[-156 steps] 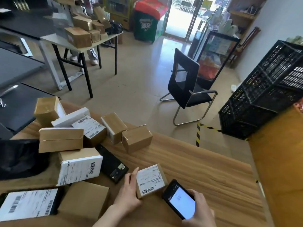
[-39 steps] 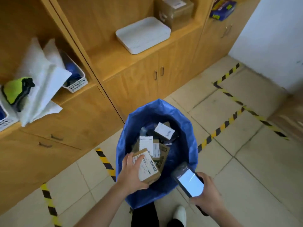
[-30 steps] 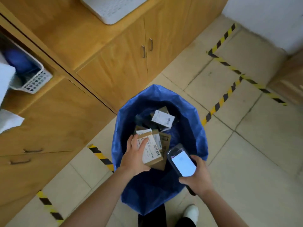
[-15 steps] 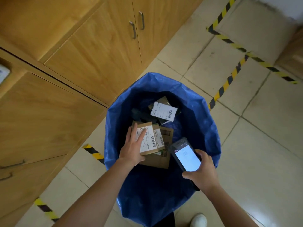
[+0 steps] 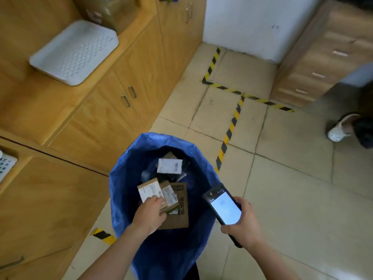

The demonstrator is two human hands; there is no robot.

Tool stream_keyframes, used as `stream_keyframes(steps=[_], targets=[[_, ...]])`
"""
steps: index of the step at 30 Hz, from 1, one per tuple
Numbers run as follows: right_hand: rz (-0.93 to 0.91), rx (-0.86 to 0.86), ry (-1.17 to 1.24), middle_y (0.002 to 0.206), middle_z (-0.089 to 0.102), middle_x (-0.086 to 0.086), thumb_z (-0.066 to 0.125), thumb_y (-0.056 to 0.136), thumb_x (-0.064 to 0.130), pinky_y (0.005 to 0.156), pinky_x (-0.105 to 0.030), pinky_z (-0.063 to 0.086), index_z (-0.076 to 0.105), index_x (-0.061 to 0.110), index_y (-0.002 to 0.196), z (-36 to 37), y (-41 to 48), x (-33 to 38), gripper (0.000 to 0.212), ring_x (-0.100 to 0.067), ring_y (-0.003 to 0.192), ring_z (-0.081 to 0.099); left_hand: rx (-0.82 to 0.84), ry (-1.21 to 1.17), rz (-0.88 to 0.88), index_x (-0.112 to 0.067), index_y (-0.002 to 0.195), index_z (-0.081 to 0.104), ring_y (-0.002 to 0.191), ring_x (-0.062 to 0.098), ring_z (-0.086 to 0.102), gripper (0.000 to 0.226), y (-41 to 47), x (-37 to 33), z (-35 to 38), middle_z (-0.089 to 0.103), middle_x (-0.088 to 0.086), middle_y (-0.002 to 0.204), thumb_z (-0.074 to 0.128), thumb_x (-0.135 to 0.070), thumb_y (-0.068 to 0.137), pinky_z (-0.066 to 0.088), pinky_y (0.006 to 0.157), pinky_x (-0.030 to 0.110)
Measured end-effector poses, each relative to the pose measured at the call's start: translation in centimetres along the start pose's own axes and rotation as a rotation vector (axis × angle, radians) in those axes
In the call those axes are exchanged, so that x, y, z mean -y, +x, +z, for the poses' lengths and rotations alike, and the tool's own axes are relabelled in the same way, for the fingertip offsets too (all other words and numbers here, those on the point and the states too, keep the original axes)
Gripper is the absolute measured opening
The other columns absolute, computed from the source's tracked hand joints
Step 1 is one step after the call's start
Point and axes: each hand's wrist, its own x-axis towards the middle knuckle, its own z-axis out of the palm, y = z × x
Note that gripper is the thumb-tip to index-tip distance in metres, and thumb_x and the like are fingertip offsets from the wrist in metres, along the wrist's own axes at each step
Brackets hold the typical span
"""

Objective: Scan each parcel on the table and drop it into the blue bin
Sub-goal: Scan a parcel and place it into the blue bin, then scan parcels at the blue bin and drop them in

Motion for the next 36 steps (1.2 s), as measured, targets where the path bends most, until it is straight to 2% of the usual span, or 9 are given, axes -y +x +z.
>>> stream_keyframes(steps=[2,4,7,9,15,18,24,30,36], targets=[[-0.009,-0.033,0.051,0.114,0.046,0.012,0.073,0.051,0.014,0.046,-0.027,0.047,0.042,0.036,0.117,-3.0,-1.8,-0.9,0.076,-0.018,0.089,0.057,-0.016,-0.011,0.048,-0.024,0.128,0.052,0.114,0.017,0.05,0.037,-1.2,-2.9,-1.1,0.053,-0.005,0.125,0.056,-0.033,0.092,0.046,0.087,0.031],[-0.031,-0.083,0.116,0.113,0.048,0.011,0.072,0.047,0.016,0.041,-0.024,0.044,0.045,0.033,0.119,-6.2,-3.4,-2.3,0.078,-0.019,0.089,0.057,-0.026,-0.024,0.107,-0.025,0.121,0.053,0.109,0.016,0.055,0.031,-2.1,-6.5,-2.4,0.055,-0.006,0.119,0.057,-0.032,0.091,0.047,0.085,0.031],[-0.047,-0.176,0.149,0.114,0.046,0.015,0.071,0.044,0.021,0.053,-0.025,0.05,0.043,0.036,0.119,-11.3,-5.8,-4.9,0.082,-0.014,0.102,0.051,-0.042,0.018,0.2,-0.027,0.115,0.054,0.103,0.016,0.059,0.025,-3.2,-13.2,-4.3,0.056,-0.007,0.112,0.055,-0.029,0.09,0.05,0.084,0.035],[-0.047,-0.233,0.176,0.114,0.045,0.017,0.072,0.044,0.023,0.053,-0.023,0.049,0.041,0.039,0.121,-14.6,-7.4,-7.2,0.085,-0.015,0.105,0.049,-0.062,0.051,0.275,-0.026,0.119,0.055,0.104,0.015,0.059,0.027,-3.7,-18.0,-5.1,0.057,-0.006,0.114,0.055,-0.027,0.091,0.05,0.085,0.032],[-0.058,-0.407,0.272,0.112,0.042,0.024,0.071,0.044,0.023,0.061,-0.029,0.056,0.042,0.039,0.123,-24.4,-13.2,-16.1,0.086,-0.017,0.108,0.048,-0.126,0.097,0.478,-0.023,0.118,0.059,0.097,0.011,0.058,0.027,-5.9,-34.7,-4.7,0.061,-0.006,0.106,0.056,-0.024,0.091,0.05,0.082,0.026],[-0.026,-0.516,0.279,0.111,0.042,0.023,0.071,0.045,0.025,0.072,-0.03,0.053,0.041,0.04,0.124,-29.3,-17.0,-21.2,0.086,-0.015,0.106,0.047,-0.141,0.157,0.619,-0.024,0.113,0.063,0.094,0.01,0.06,0.024,-7.8,-43.3,-2.6,0.064,-0.007,0.104,0.056,-0.024,0.09,0.05,0.081,0.025],[0.171,-0.834,0.31,0.115,0.043,0.019,0.075,0.049,0.027,0.095,-0.033,0.042,0.04,0.037,0.127,-36.6,-26.8,-31.7,0.086,-0.004,0.101,0.046,-0.072,0.321,0.982,-0.022,0.109,0.064,0.101,0.015,0.061,0.023,-13.7,-60.7,4.2,0.067,-0.005,0.106,0.052,-0.024,0.089,0.046,0.083,0.026],[0.421,-1.129,0.517,0.116,0.043,0.017,0.074,0.047,0.027,0.096,-0.037,0.044,0.038,0.038,0.128,-37.6,-36.9,-42.3,0.089,-0.006,0.097,0.047,0.145,0.423,1.344,-0.018,0.11,0.065,0.091,0.012,0.062,0.024,-22.3,-75.6,13.0,0.064,-0.007,0.09,0.056,-0.018,0.088,0.041,0.077,0.017],[0.71,-1.352,0.648,0.113,0.041,0.019,0.078,0.047,0.034,0.093,-0.033,0.04,0.035,0.04,0.123,-35.2,-45.7,-50.0,0.088,-0.003,0.101,0.044,0.349,0.507,1.665,-0.022,0.109,0.065,0.088,0.009,0.064,0.023,-32.4,-85.2,23.8,0.067,-0.01,0.086,0.056,-0.021,0.088,0.043,0.078,0.016]])
